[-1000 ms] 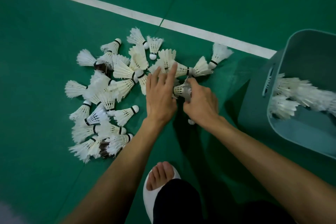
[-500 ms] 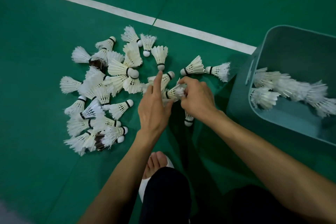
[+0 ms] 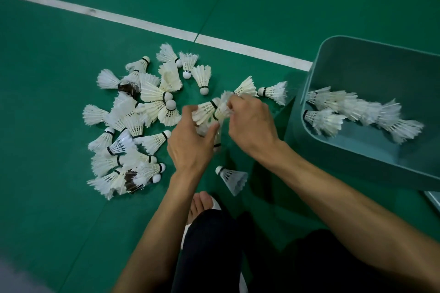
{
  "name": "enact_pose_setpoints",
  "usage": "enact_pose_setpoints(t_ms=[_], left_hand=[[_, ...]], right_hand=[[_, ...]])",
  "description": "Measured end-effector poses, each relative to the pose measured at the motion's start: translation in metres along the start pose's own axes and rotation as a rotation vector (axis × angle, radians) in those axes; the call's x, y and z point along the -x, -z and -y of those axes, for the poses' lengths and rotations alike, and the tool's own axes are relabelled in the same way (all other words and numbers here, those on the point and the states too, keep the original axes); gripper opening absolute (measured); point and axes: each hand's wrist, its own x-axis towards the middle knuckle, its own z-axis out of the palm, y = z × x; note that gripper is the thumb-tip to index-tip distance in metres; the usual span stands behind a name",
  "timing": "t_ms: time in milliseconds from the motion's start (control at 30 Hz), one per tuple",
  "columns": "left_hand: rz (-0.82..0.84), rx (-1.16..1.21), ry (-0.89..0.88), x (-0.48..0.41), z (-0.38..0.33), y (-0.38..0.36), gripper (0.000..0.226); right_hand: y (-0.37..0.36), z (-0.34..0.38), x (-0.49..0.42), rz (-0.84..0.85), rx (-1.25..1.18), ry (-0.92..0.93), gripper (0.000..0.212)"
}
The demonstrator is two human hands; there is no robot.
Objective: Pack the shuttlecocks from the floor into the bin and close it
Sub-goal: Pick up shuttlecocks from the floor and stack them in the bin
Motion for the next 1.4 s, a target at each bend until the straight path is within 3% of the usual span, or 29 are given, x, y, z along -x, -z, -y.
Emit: enact_pose_setpoints(t_ms=[100,233,400,500,600,700,833,933,1000,1067,1200,1400], left_hand=[[-0.081,0.058,-0.092,-0.005,-0.028,0.021,0.054],[-0.069,0.296,-0.171,-0.009,-0.071,0.041,0.055],[-0.004,0.508,-0.307,-0.013,-0.133,0.038,0.057],[0.102,0.567,-0.385,-0.018,-0.16,0.02,0.062],[0.234,0.578,-0.414,-0.013,-0.19,-0.007,0.062],[0.37,0.614,-0.391,-0.002,-0.218,-0.033,0.061],[0.632,0.651,-0.232,0.014,-0.239,-0.058,0.055],[0.673,0.634,-0.041,0.013,-0.233,-0.075,0.047],[0.69,0.642,0.061,0.014,-0.227,-0.08,0.044],[0.713,0.607,0.085,0.014,-0.225,-0.083,0.04],[0.704,0.523,0.072,0.017,-0.23,-0.084,0.025],[0.724,0.481,0.035,0.021,-0.225,-0.087,0.016]], right_hand=[[0.029,0.015,0.0,-0.132,0.011,0.092,0.014],[0.082,0.009,-0.01,-0.324,0.03,0.008,0.011],[0.17,-0.052,0.002,-0.422,-0.268,-0.207,0.012],[0.194,-0.121,0.017,-0.425,-0.216,-0.517,0.006],[0.194,-0.185,0.036,-0.152,-0.004,-0.895,0.008],[0.177,-0.216,0.049,0.1,-0.092,-1.097,0.012],[0.167,-0.222,0.048,0.127,-0.125,-1.093,0.019],[0.156,-0.225,0.041,0.174,-0.369,-1.163,0.02],[0.144,-0.23,0.04,0.303,-0.485,-1.254,0.018],[0.135,-0.24,0.04,0.394,-0.588,-1.309,0.017],[0.132,-0.247,0.033,0.374,-0.709,-1.347,0.006],[0.128,-0.241,0.033,0.316,-0.549,-1.198,0.013]])
